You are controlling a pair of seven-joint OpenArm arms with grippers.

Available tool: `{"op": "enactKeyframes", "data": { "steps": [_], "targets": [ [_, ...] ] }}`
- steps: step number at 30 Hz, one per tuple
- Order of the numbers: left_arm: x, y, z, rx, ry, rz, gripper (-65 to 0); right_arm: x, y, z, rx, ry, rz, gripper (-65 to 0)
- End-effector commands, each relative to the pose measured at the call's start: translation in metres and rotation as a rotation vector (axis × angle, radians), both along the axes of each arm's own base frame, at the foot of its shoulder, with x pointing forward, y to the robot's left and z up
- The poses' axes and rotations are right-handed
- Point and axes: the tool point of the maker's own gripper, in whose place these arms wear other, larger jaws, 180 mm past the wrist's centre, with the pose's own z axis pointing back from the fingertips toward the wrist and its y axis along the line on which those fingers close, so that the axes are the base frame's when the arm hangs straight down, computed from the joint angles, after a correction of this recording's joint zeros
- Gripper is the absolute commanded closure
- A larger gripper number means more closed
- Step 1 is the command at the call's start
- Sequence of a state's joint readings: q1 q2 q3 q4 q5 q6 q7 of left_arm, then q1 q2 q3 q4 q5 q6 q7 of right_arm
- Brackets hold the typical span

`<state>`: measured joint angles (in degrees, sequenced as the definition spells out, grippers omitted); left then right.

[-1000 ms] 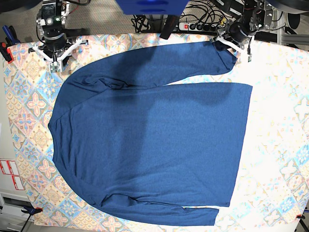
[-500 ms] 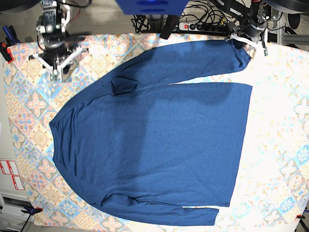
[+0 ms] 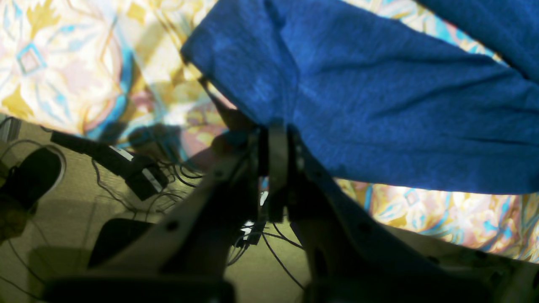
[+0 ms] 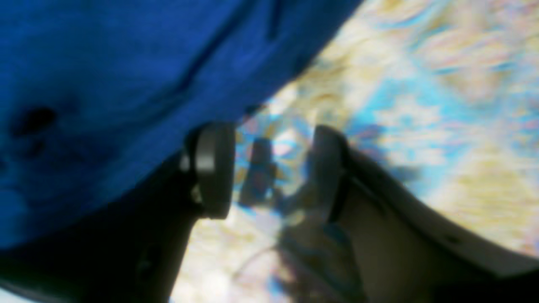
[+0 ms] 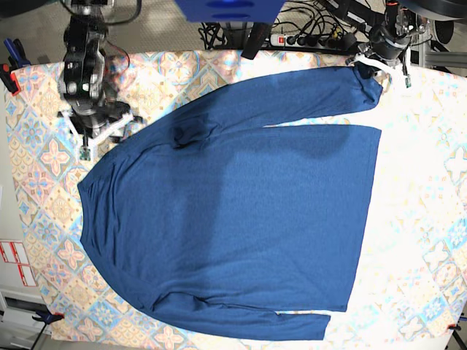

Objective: Fold the T-shirt properly
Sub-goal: 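Drag the shoulder corners apart with both grippers to straighten the shirt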

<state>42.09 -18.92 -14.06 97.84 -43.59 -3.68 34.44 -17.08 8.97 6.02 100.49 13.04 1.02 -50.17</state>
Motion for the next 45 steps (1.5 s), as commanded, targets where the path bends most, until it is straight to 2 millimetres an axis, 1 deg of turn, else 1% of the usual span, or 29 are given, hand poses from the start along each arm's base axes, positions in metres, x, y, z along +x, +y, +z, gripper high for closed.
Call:
{"op": "enactKeyframes", "data": {
  "steps": [1,6,12,15,19,23,26,28,29,32,33,34,38,41,42,45],
  "targets": [
    [0.004,0.003,0.006,0.013,-0.021,-0.01,0.0,0.014,-0.003,0.007,0.019,-0.046,-0.007,-29.2],
    [0.003,0.003,0.005,0.012,-0.018,-0.011,0.0,0.026,0.004,-0.01,0.132,-0.022,-0.048,-29.2],
    [0.002,0.003,0.005,0.012,-0.017,-0.011,0.0,0.037,0.002,-0.028,0.169,0.013,-0.08,-29.3],
    [0.002,0.003,0.005,0.012,-0.017,-0.011,0.0,0.041,-0.005,-0.031,0.173,0.019,-0.105,-29.3],
    [0.002,0.002,0.005,0.011,-0.017,-0.01,0.0,0.044,-0.017,-0.041,0.186,0.042,-0.155,-29.3],
    [0.002,0.002,0.005,0.011,-0.017,-0.01,0.0,0.047,-0.018,-0.051,0.201,0.069,-0.171,-29.2],
    [0.002,0.002,0.005,0.011,-0.017,-0.01,0.0,0.04,-0.017,-0.059,0.205,0.097,-0.177,-28.9],
    [0.002,0.002,0.005,0.011,-0.017,-0.01,0.0,0.04,-0.017,-0.059,0.206,0.1,-0.178,-27.1],
    [0.002,0.002,0.005,0.011,-0.017,-0.01,0.0,0.04,-0.017,-0.059,0.207,0.099,-0.178,-24.3],
    [0.002,0.002,0.005,0.011,-0.017,-0.01,0.0,0.037,-0.021,-0.06,0.203,0.1,-0.185,-9.1],
    [0.002,0.003,0.005,0.012,-0.016,-0.01,0.0,0.036,-0.026,-0.059,0.204,0.096,-0.204,-2.3],
    [0.002,0.003,0.005,0.014,-0.018,-0.011,0.0,0.033,-0.034,-0.059,0.205,0.095,-0.229,0.0],
    [0.002,0.003,0.005,0.015,-0.016,-0.011,0.0,0.009,-0.067,-0.06,0.207,0.106,-0.345,-0.2],
    [0.001,0.004,0.005,0.017,-0.013,-0.014,0.0,-0.009,-0.087,-0.054,0.187,0.089,-0.404,0.0],
    [-0.003,0.004,0.004,0.018,-0.004,-0.016,0.0,-0.014,-0.091,-0.052,0.179,0.087,-0.411,0.0],
    [-0.008,-0.001,0.004,0.002,-0.006,-0.048,0.0,-0.029,-0.097,-0.047,0.151,0.086,-0.411,0.0]
  ]
}}
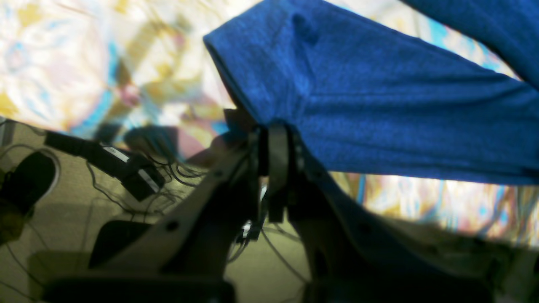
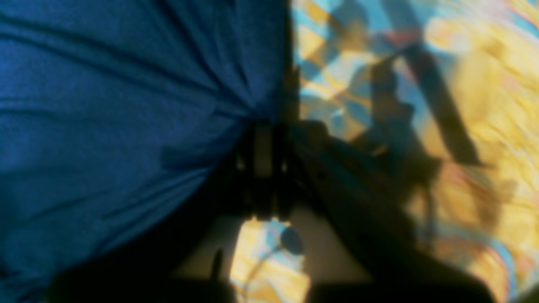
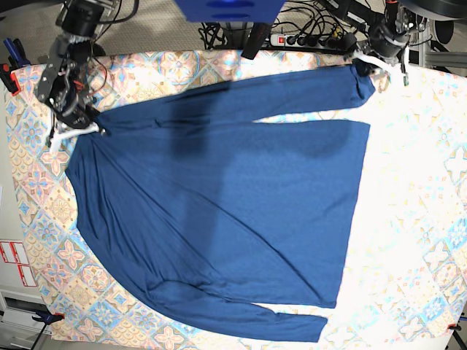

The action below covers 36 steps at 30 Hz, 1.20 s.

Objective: Fold the T-shirt properly
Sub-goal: 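Drag the shoulder corners apart with both grippers to straighten the shirt, then pull both grippers back toward the robot, smoothing the shirt flat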

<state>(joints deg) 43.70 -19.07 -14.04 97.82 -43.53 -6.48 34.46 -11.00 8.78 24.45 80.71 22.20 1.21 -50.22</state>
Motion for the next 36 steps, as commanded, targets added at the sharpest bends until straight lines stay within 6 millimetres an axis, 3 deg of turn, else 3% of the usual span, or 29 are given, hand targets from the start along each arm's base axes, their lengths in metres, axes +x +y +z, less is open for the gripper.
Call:
{"op": "enactKeyframes", "data": {
  "steps": [1,6,10,16,19,28,36],
  "targets": [
    [0.002,0.003,0.005,0.013,-0.017,-0.016,0.0,0.0,-0.01,0.01,-0.04,-0.012,0.006,0.0],
    [-0.016,0.005,0.002,0.049,0.02,-0.06,0.0,-0.022,-0.013,0.018,-0.082,0.0,0.031,0.0],
    [-0.013,0.004,0.004,0.064,-0.003,-0.098,0.0,-0.026,-0.013,0.031,-0.115,-0.022,0.051,0.0],
    [0.026,-0.004,0.04,0.081,-0.189,-0.119,0.0,-0.013,-0.013,0.047,-0.137,-0.071,0.064,0.0],
    [0.061,-0.013,0.064,0.083,-0.298,-0.134,0.0,0.004,-0.011,0.054,-0.133,-0.104,0.065,0.0],
    [0.132,-0.011,0.099,0.102,-0.486,-0.127,0.0,0.043,-0.008,0.073,-0.127,-0.195,0.062,0.0],
    [0.168,0.005,0.059,0.057,-0.37,-0.075,0.0,0.059,0.008,0.069,-0.1,-0.201,0.098,0.0]
  ]
}}
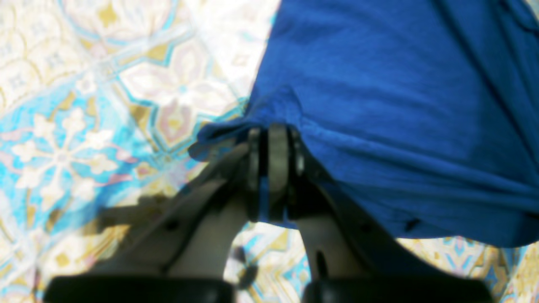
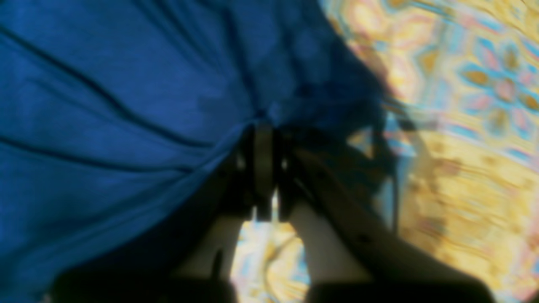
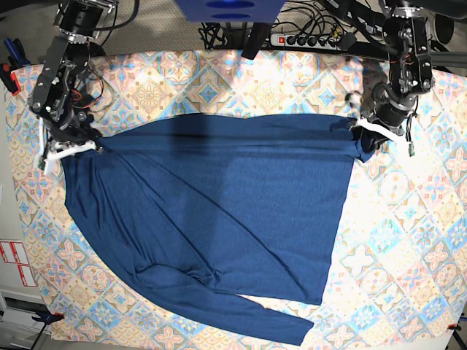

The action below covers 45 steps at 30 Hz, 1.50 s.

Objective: Fold the T-shirt properly
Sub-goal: 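Pull both grippers back toward the robot, smoothing the shirt flat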

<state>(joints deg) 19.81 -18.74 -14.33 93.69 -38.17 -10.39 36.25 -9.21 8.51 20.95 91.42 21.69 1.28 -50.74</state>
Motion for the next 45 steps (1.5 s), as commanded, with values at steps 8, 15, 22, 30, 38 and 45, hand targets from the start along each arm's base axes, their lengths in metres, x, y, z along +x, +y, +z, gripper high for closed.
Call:
{"op": "enactKeyframes", "data": {
  "steps": [8,15,22,30,38,45],
  "targets": [
    [0.004,-0.004,-0.01,-0.033,0.046,-0.004,-4.0,0.004,-0.001,0.005,-0.008,-0.025,-0.006,0.0],
    [-0.01,-0.011,-0.022,-0.047,0.142,-0.041,-28.5,0.003,0.0,0.004,-0.005,-0.022,-0.006,0.0],
    [-0.042,-0.012,-0.026,-0.03,0.185,-0.058,-43.0,0.001,0.001,0.004,-0.006,-0.02,-0.005,0.0],
    [-0.041,-0.01,-0.038,-0.048,0.21,-0.036,-42.9,0.001,0.001,0.004,-0.005,-0.022,-0.005,0.0],
    [-0.041,-0.019,-0.064,-0.099,0.266,-0.012,-42.9,0.001,0.001,0.004,-0.005,-0.022,-0.005,0.0],
    [-0.037,-0.035,-0.069,-0.102,0.23,-0.04,-42.5,0.002,0.001,0.005,-0.005,-0.022,-0.004,0.0]
  ]
}}
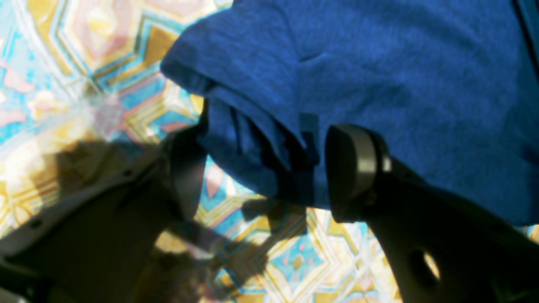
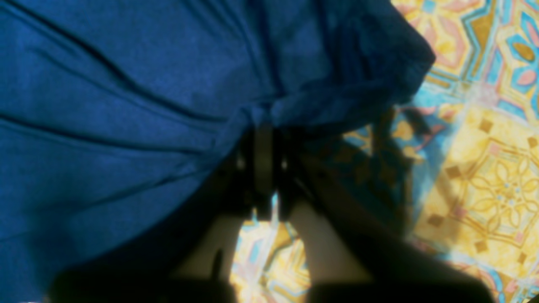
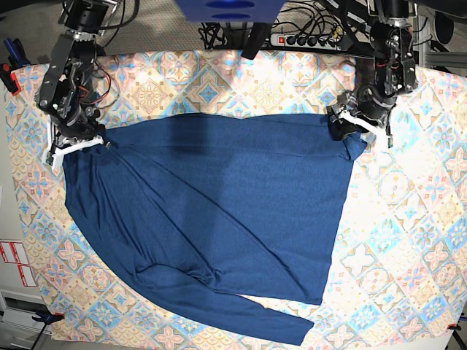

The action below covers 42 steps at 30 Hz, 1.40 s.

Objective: Fold the T-shirt properly
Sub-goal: 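Pull both grippers back toward the robot, smoothing the shirt flat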

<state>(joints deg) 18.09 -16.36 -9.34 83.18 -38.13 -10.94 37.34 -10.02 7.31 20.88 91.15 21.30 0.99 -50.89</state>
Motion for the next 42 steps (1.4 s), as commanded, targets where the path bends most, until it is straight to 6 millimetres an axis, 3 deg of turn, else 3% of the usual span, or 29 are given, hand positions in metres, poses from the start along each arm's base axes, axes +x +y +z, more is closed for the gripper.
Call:
{"op": "enactKeyframes", "data": {
  "steps": [1,3,7,10,16,22,31,38,42],
  "targets": [
    [-0.009,-0.004,-0.005,-0.011,0.047,-0.023,-41.3,0.01,-0.006,0.014,-0.023,-0.046,0.003,0.0],
    [-0.01,-0.005,-0.006,-0.011,0.051,-0.026,-32.4,0.009,-0.006,0.013,-0.022,-0.045,0.003,0.0],
    [-0.016,0.001,-0.007,-0.007,0.06,-0.017,0.0,0.009,-0.006,0.014,-0.023,-0.045,0.001,0.0],
    [-0.025,0.014,-0.008,0.015,0.074,0.003,0.0,0.007,-0.007,0.013,-0.023,-0.041,-0.002,0.0],
    [-0.049,0.039,-0.009,0.058,0.111,0.026,0.0,-0.021,-0.009,-0.003,-0.027,0.019,-0.005,0.0],
    [-0.076,0.037,0.01,0.096,0.106,-0.054,0.0,-0.049,-0.011,-0.016,-0.032,0.079,-0.006,0.0],
    [-0.115,0.053,0.022,0.138,0.146,-0.039,0.0,-0.077,-0.017,-0.001,-0.087,0.088,0.005,0.0],
    [-0.099,0.061,0.045,0.166,0.072,-0.024,0.0,-0.077,-0.034,0.012,-0.116,0.059,-0.039,0.0],
    [-0.066,0.052,0.061,0.147,-0.025,-0.002,0.0,-0.049,-0.033,0.022,-0.105,0.001,-0.043,0.0]
  ]
}}
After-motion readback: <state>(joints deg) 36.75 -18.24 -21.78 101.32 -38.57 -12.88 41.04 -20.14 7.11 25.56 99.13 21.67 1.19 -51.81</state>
